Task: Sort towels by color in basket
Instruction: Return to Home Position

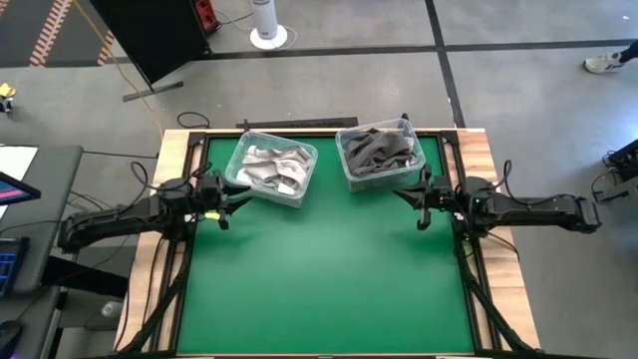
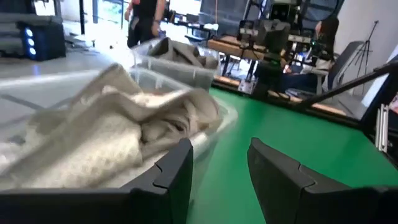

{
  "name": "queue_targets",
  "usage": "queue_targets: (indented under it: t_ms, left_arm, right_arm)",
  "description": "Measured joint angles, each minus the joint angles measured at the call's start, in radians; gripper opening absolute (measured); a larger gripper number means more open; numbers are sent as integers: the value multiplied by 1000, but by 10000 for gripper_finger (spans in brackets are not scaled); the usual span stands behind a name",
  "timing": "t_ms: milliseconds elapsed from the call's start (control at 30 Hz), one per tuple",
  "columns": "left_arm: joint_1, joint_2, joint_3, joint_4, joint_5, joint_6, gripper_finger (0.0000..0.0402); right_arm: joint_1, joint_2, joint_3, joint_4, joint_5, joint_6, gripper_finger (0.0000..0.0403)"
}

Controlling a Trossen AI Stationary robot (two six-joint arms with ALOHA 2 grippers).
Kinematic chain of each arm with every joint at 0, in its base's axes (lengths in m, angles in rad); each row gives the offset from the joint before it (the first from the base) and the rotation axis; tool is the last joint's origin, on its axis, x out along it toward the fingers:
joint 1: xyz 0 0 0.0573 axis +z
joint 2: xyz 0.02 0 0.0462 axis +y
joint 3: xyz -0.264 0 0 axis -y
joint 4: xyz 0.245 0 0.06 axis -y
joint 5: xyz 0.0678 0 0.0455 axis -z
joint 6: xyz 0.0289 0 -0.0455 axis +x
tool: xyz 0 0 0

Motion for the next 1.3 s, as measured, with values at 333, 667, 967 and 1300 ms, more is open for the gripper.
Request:
queue_targets:
  t_ms: [333, 667, 967, 1300]
  left_arm:
    - [-66, 0, -85, 66, -104, -22, 144]
    - [-185, 0, -97, 23, -206, -9, 125]
    - [-301, 0, -94, -8, -314, 20, 97]
    - [-317, 1, -94, -26, -314, 108, 95]
  right_arm:
    - [-4, -1, -31, -1, 2, -22, 27]
    - [-88, -32, -142, 89, -2, 52, 26]
    - [-87, -38, -142, 40, -23, 50, 28]
    - [-87, -37, -142, -2, -24, 131, 29]
